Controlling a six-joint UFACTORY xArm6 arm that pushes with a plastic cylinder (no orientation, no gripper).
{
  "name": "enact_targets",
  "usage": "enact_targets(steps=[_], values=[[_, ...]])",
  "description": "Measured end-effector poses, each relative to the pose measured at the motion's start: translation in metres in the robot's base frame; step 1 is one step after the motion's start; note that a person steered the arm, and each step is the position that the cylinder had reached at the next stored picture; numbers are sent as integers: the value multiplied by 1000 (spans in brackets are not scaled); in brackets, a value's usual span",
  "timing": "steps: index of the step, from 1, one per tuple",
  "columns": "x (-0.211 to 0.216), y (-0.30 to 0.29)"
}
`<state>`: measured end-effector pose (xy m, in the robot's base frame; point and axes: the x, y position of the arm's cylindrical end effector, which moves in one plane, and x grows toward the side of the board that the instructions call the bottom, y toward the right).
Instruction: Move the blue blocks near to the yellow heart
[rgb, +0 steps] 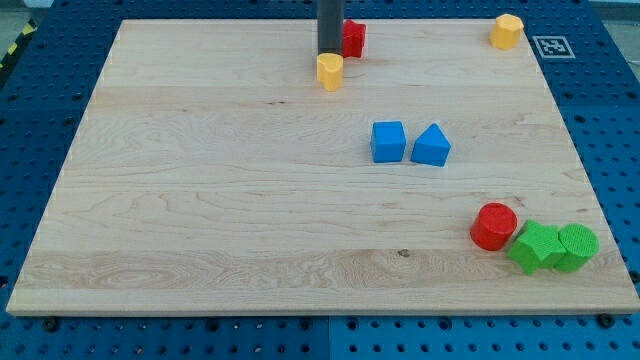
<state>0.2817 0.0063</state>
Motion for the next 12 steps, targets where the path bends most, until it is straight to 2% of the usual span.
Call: enact_targets(steps=[2, 3, 4, 5, 8, 12], values=[[55, -2], [59, 55], [106, 136], [152, 178], [172, 145], [162, 34]])
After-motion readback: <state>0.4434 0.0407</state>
